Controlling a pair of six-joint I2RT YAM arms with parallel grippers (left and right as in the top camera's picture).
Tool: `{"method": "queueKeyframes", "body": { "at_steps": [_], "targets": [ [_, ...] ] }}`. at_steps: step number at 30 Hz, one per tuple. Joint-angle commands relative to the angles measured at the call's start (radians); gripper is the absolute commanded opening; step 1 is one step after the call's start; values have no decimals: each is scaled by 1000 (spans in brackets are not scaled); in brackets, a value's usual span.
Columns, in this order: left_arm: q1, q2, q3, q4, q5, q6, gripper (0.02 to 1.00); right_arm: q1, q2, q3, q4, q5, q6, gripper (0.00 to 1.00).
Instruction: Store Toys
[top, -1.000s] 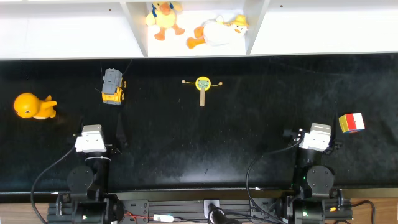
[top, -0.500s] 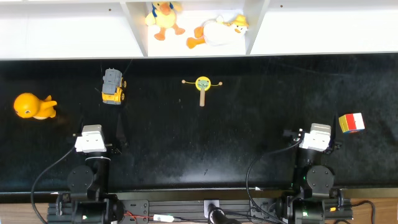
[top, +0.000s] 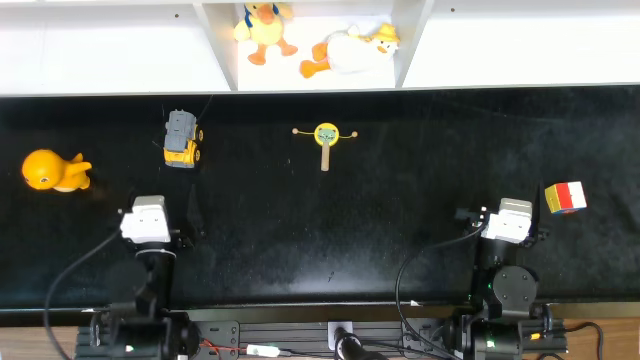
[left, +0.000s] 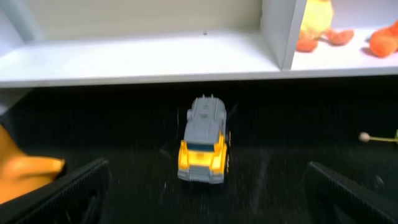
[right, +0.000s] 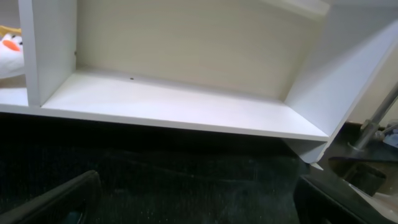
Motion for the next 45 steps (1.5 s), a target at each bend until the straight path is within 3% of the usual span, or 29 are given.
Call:
{"method": "queueKeyframes", "body": {
  "at_steps": [1, 6, 13, 15, 17, 20, 26, 29, 34, 39, 45],
  "targets": [
    [24, 275, 295, -153, -62, -24, 996, -2, -8, -13, 3, 3, -6, 996],
    [152, 608, 604, -338, -19, 72, 996, -2, -8, -13, 3, 3, -6, 993],
    [371, 784, 761, -394, 190, 184, 996, -2, -8, -13, 3, 3, -6, 996],
    [476, 791, 761, -402, 315, 228, 996, -2, -8, -13, 3, 3, -6, 996],
    [576, 803, 761, -401, 377, 228, 998, -2, -8, -13, 3, 3, -6, 996],
    [671, 818, 761, -403, 372, 228, 998, -2, -8, -13, 3, 3, -6, 996],
    [711, 849, 761, -401, 189, 272, 998, -2, -8, -13, 3, 3, -6, 996],
    [711, 894, 761, -385, 195, 377, 998, -2, -8, -13, 3, 3, -6, 996],
    [733, 985, 761, -340, 209, 423, 998, -2, -8, -13, 3, 3, -6, 996],
    [801, 1065, 761, -313, 313, 461, 996, -2, -8, -13, 3, 3, -6, 993],
    [830, 1167, 761, -240, 367, 515, 998, -2, -8, -13, 3, 3, -6, 996]
  ]
}}
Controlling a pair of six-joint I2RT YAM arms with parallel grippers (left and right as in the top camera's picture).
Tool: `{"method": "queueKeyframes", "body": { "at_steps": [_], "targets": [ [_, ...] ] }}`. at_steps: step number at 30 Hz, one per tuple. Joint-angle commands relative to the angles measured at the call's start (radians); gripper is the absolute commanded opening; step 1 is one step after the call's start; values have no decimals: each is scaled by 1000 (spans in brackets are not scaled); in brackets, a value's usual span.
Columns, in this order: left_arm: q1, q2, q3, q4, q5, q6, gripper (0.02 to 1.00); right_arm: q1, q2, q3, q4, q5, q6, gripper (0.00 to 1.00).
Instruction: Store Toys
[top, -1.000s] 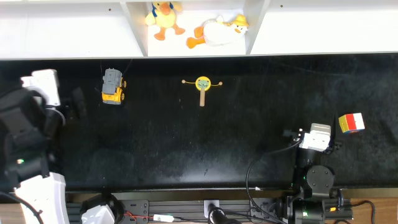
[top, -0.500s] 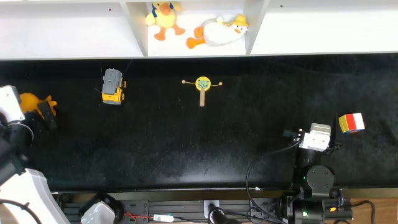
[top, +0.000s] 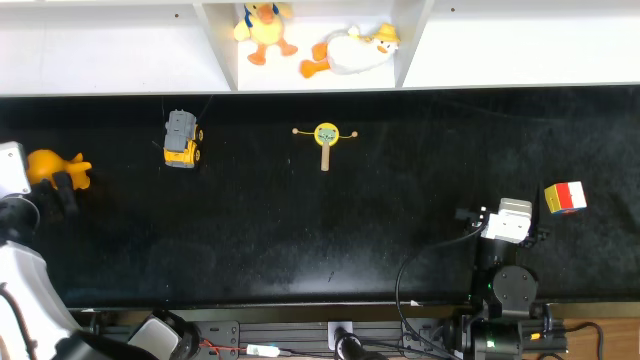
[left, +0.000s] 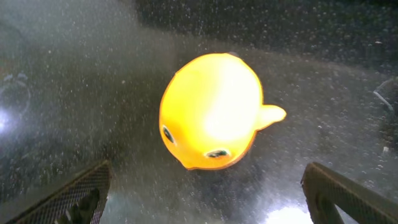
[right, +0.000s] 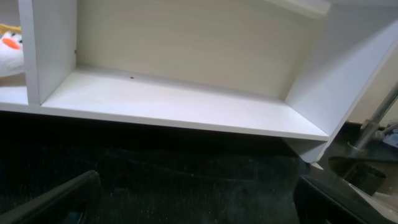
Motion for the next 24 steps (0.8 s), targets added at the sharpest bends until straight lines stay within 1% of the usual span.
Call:
{"method": "queueKeyframes", "body": {
  "at_steps": [1, 10, 12, 15, 17, 19, 20, 21, 24],
  "targets": [
    [9, 77, 27, 61, 73, 70, 998, -2, -7, -13, 7, 4, -4, 996],
    [8, 193, 27, 185, 74, 71, 996, -2, -7, -13, 7, 3, -3, 996],
    [8, 199, 27, 188, 74, 71, 849, -2, -7, -13, 7, 3, -3, 993],
    [8, 200, 27, 192, 93, 71, 597, -2, -7, -13, 7, 3, -3, 996],
    [8, 200, 27, 204, 116, 71, 474, -2, -7, -13, 7, 3, -4, 996],
    [8, 193, 27, 203, 163, 56, 299, -2, -7, -13, 7, 3, -3, 996],
    [6, 181, 27, 190, 168, 32, 251, -2, -7, -13, 7, 3, -3, 993],
    [2, 164, 27, 172, 166, 11, 224, -2, -7, -13, 7, 3, -3, 996],
    [-19, 82, 27, 116, 164, -22, 176, -2, -7, -13, 7, 3, -4, 996]
  ]
}}
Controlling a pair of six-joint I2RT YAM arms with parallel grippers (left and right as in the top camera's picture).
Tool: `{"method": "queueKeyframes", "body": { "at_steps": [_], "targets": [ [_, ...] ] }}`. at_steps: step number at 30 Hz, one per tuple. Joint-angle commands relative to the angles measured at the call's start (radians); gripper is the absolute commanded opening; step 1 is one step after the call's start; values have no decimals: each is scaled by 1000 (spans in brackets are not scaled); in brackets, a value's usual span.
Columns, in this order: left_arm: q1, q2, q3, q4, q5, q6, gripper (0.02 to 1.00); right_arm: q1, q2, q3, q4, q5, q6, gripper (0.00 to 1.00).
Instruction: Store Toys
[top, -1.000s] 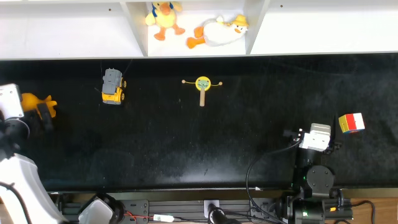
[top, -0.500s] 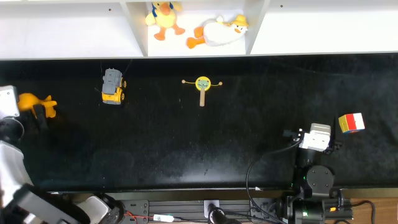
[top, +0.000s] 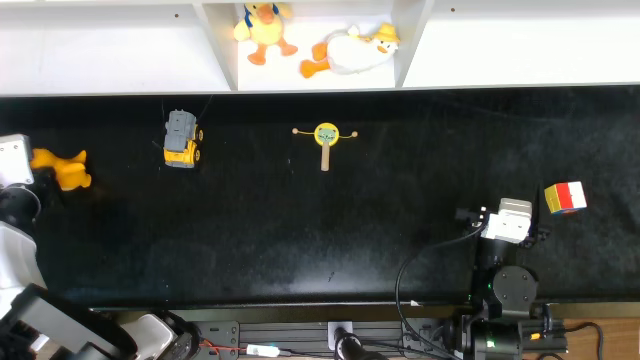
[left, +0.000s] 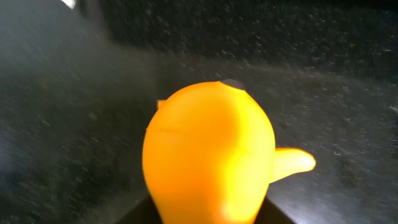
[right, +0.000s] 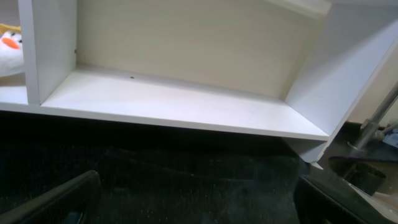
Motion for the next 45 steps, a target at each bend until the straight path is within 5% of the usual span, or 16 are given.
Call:
{"method": "queueKeyframes", "body": {
  "at_steps": [1, 21, 28, 36, 45],
  "targets": [
    [-30, -135, 26, -58, 40, -81, 176, -2, -7, -13, 6, 4, -4, 996],
    [-175, -235, 42, 107, -86, -408, 141, -2, -7, -13, 6, 4, -3, 996],
    [-192, -198, 93, 85, -126, -433, 152, -2, -7, -13, 6, 4, -3, 996],
    [-313, -33, 317, -74, -295, -428, 130, -2, -7, -13, 6, 4, -4, 996],
    [-350, 57, 363, 8, -302, -460, 134, -2, -7, -13, 6, 4, -4, 996]
  ]
}}
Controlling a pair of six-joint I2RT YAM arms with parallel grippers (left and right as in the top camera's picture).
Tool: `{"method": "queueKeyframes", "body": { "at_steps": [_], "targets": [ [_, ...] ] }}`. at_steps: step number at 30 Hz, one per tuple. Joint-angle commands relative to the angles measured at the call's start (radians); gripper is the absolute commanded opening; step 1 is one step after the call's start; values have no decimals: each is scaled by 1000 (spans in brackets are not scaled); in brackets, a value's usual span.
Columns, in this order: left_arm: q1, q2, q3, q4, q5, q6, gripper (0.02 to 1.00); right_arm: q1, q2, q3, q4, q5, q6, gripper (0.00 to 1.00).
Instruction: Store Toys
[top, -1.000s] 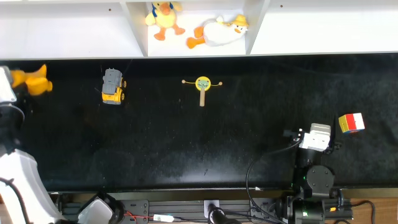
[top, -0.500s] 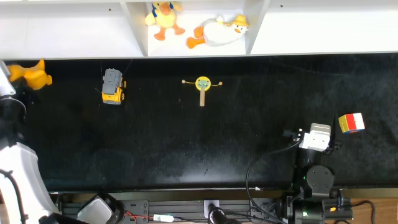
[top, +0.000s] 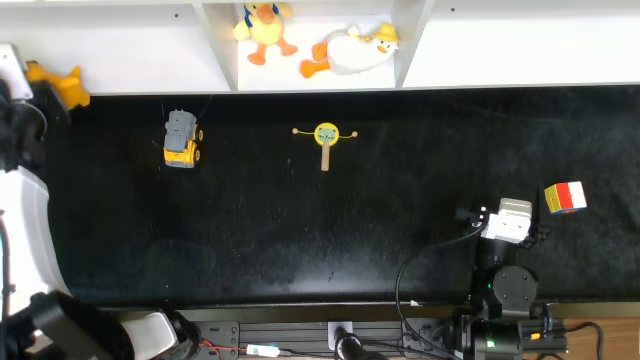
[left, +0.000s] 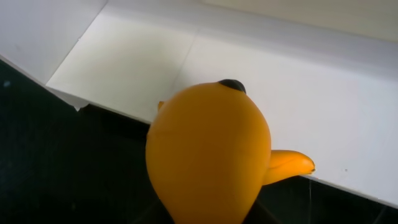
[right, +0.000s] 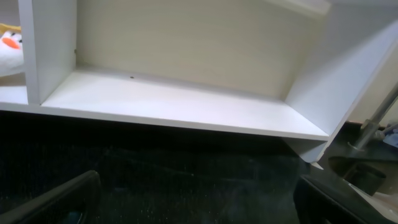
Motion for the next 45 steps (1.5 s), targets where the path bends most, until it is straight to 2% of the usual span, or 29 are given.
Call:
{"method": "queueKeyframes", "body": {
  "at_steps": [1, 40, 42, 43, 45],
  "targets": [
    [-1, 34, 37, 52, -29, -36, 134, -2, -7, -13, 6, 3, -3, 993],
    [-68, 188, 41, 212, -29, -78, 202, -2, -7, -13, 6, 3, -4, 996],
    [-68, 199, 40, 217, -28, -81, 235, -2, -7, -13, 6, 3, -4, 996],
    [-68, 204, 41, 221, -28, -81, 292, -2, -7, -13, 6, 3, -3, 996],
    [-68, 212, 41, 225, -24, -80, 682, -2, -7, -13, 6, 3, -4, 996]
  ]
}}
